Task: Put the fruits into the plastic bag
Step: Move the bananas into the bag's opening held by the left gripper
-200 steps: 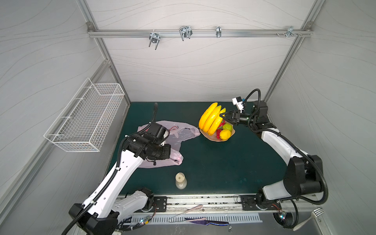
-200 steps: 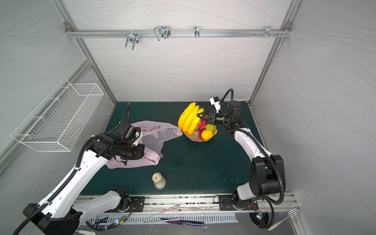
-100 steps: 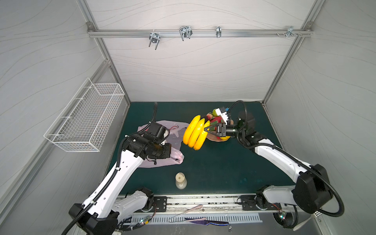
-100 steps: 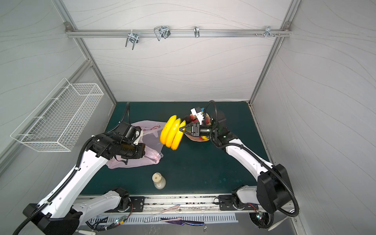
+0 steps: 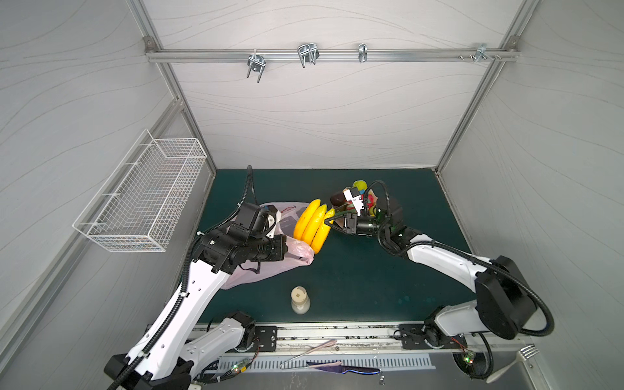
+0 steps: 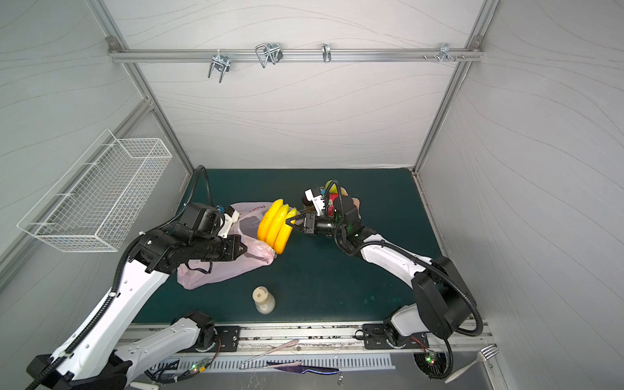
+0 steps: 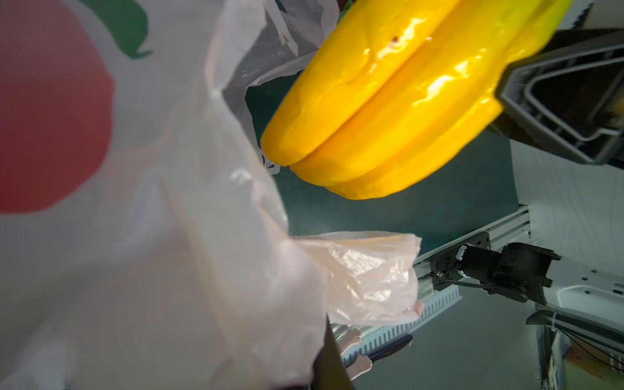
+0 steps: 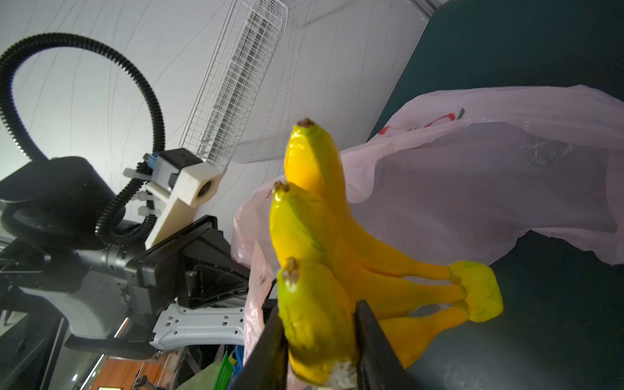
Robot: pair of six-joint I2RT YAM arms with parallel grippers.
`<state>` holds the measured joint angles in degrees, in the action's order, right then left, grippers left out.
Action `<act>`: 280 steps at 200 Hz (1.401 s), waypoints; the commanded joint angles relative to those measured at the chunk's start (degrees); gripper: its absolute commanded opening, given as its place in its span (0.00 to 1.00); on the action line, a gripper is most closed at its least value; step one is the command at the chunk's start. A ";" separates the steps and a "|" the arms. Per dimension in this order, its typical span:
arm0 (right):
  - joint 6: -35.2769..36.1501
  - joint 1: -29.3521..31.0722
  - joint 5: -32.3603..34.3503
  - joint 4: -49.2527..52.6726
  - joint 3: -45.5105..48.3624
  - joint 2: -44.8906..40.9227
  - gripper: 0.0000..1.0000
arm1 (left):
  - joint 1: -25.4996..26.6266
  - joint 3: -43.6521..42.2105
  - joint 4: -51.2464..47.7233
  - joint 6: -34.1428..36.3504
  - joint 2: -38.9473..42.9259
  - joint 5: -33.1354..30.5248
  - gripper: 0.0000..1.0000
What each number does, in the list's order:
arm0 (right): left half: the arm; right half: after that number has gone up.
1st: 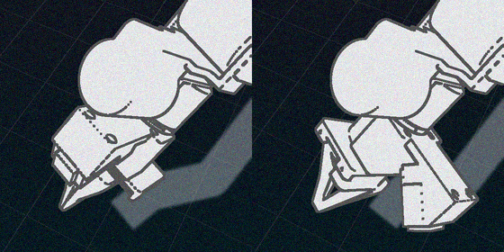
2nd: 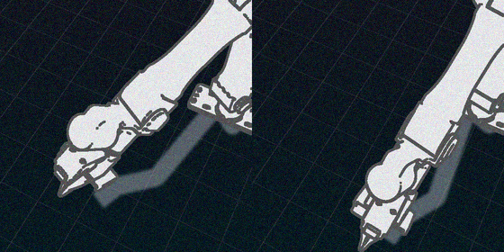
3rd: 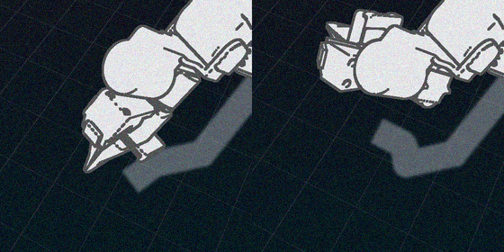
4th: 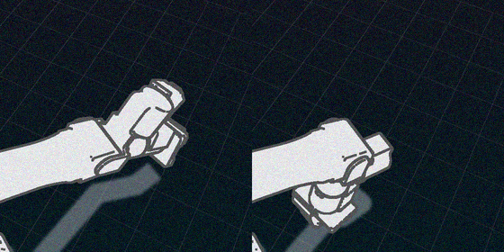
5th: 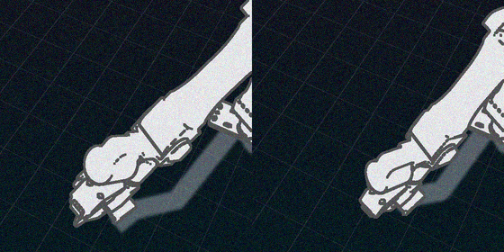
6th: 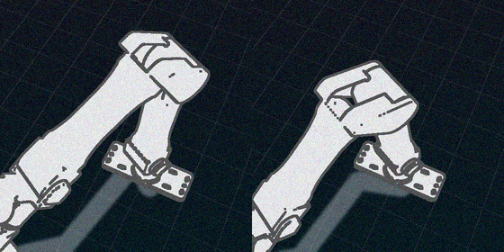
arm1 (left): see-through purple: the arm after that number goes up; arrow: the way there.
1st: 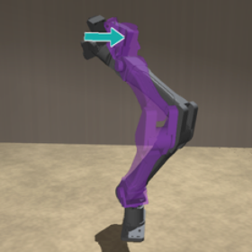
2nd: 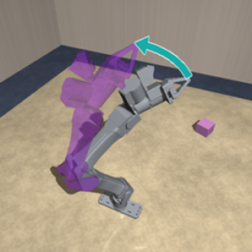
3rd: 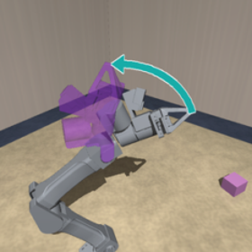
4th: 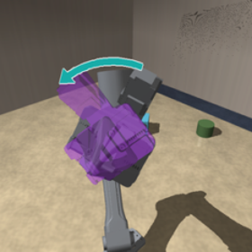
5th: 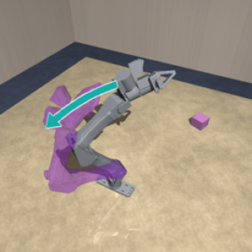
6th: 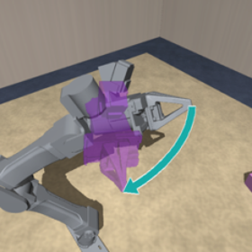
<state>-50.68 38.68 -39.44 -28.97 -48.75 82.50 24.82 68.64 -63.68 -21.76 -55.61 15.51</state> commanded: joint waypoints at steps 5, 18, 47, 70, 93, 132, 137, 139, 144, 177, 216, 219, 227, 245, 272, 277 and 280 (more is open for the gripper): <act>-2.92 1.71 0.88 -5.91 -2.01 1.63 0.23 | 0.03 0.72 4.87 -0.12 1.67 3.68 0.00; -2.51 2.72 0.11 -4.97 -2.74 2.36 0.22 | 0.05 0.46 5.81 -0.45 1.91 2.85 0.00; -2.91 4.93 0.50 -4.54 -2.18 2.96 0.22 | 0.03 -0.11 6.81 -0.91 1.80 1.34 0.00; -2.40 6.41 0.37 -3.94 -2.24 3.98 0.22 | 0.05 -1.89 8.68 -1.51 2.48 1.26 0.00; -0.26 8.24 -0.36 -1.18 -3.66 5.62 0.22 | 0.05 -3.65 10.33 -1.70 3.33 1.38 0.00; 2.37 11.22 0.54 1.33 -4.59 8.96 0.21 | 0.05 -5.91 12.97 -2.27 4.42 2.52 0.00; 2.30 11.41 1.05 1.12 -4.60 9.50 0.21 | 0.00 -6.13 13.40 -2.45 4.54 2.85 0.00; 2.28 11.53 1.15 0.96 -4.60 9.67 0.21 | 0.00 -6.26 13.54 -2.49 4.59 3.04 0.00; 1.96 11.60 1.34 0.42 -4.68 10.19 0.21 | 0.05 -6.51 13.98 -2.66 4.70 3.36 0.00; 0.40 11.60 1.95 -1.66 -6.86 13.90 0.21 | 0.05 -7.79 15.46 -3.29 5.16 5.48 0.00; -3.34 11.76 1.53 -4.42 -10.54 19.55 0.21 | 0.00 -10.51 17.86 -5.09 5.82 6.20 0.00; -3.76 11.77 1.58 -4.84 -10.65 19.99 0.21 | 0.05 -10.67 18.15 -5.27 5.82 6.20 0.00; -4.54 11.88 1.71 -5.90 -10.98 20.59 0.21 | 0.05 -11.16 18.85 -5.70 5.73 6.08 0.00; -3.96 12.68 1.12 -6.70 -11.28 21.00 0.21 | -0.01 -10.97 18.24 -6.31 5.14 2.69 0.00; 0.69 14.68 1.39 -3.84 -9.94 19.49 0.21 | 0.00 -8.20 16.62 -6.25 4.29 -2.65 0.00; 1.45 15.04 1.57 -3.37 -9.44 19.22 0.21 | 0.00 -7.69 16.56 -6.22 4.16 -3.25 0.00; 1.95 15.29 1.63 -3.05 -9.25 19.06 0.21 | 0.05 -7.49 16.49 -6.19 4.07 -3.50 0.00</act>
<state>-51.90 51.70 -37.89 -32.73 -59.05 102.80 24.82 57.34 -48.14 -27.31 -51.05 16.78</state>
